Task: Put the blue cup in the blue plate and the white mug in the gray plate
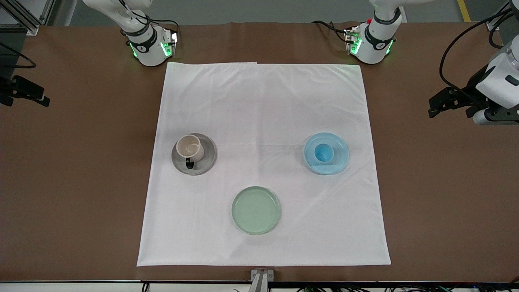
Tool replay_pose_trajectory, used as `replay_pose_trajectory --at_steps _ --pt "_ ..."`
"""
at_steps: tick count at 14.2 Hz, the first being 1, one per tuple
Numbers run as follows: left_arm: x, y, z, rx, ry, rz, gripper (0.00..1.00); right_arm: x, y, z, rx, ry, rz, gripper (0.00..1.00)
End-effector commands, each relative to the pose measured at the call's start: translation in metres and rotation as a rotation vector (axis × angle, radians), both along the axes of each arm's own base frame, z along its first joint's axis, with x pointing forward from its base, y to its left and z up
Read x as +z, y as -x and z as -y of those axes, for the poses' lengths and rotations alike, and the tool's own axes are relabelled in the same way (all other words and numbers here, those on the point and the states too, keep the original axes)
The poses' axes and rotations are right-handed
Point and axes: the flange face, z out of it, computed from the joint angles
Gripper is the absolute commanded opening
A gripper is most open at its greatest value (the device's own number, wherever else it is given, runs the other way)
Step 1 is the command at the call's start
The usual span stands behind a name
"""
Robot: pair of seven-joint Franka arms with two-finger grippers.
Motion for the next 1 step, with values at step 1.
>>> replay_pose_trajectory --at_steps 1 --pt "0.0053 -0.0014 -0.0003 -0.001 -0.021 0.008 1.00 0.0028 -0.0004 -0.0006 -0.006 -0.013 0.009 1.00"
